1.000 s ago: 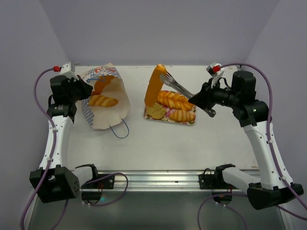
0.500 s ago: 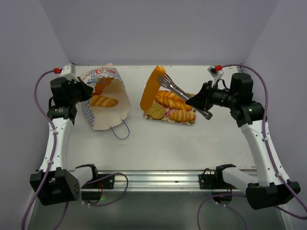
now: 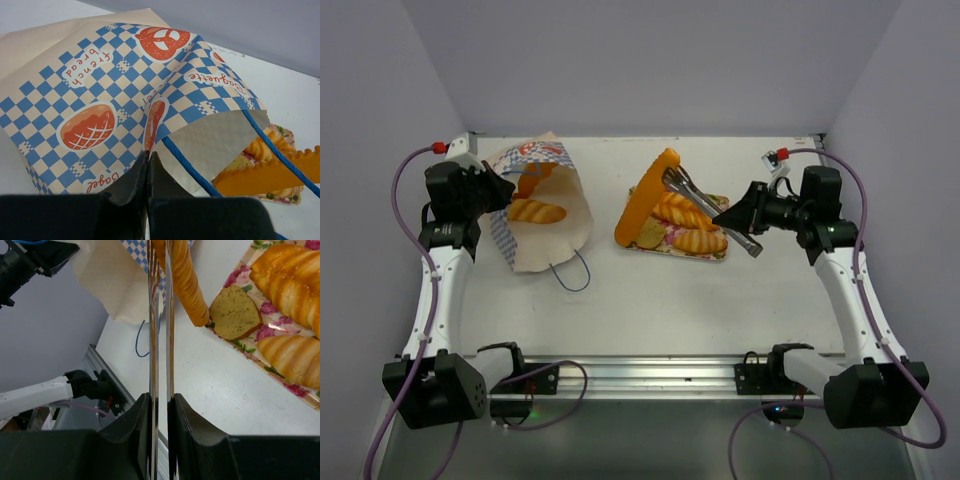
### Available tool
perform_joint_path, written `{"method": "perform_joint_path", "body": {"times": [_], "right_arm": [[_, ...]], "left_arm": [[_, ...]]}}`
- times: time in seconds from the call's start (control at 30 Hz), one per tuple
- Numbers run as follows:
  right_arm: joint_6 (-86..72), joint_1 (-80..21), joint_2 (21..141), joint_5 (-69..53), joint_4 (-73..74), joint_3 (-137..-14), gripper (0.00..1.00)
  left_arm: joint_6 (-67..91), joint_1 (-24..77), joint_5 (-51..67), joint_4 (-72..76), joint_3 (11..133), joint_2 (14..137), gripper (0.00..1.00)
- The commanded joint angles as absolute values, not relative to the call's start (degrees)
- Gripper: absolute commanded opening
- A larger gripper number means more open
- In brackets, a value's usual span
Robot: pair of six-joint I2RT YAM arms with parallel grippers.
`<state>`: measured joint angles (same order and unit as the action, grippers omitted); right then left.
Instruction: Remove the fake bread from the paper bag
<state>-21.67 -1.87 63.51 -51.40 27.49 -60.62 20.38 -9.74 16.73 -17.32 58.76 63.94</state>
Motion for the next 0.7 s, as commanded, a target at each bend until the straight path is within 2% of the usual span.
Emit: {"method": "perform_joint_path", "body": {"times": [0.0, 0.33, 0.67], "right_arm": [[-22.1, -0.3, 63.3, -55.5, 22.8, -59.9, 0.0], [-14.9, 10.0, 70.3, -54.8, 23.3, -56.3, 0.0], [-10.1, 11.7, 79.1, -53.5, 23.6, -55.4, 0.0]], "left_arm": [[19.5, -10.2, 17.2, -15.7, 59.2, 62.9, 0.0], [19.3, -10.3, 17.2, -16.2, 59.7, 63.8, 0.0], [19.1, -10.2, 17.1, -16.1, 59.7, 63.9, 0.0]]}}
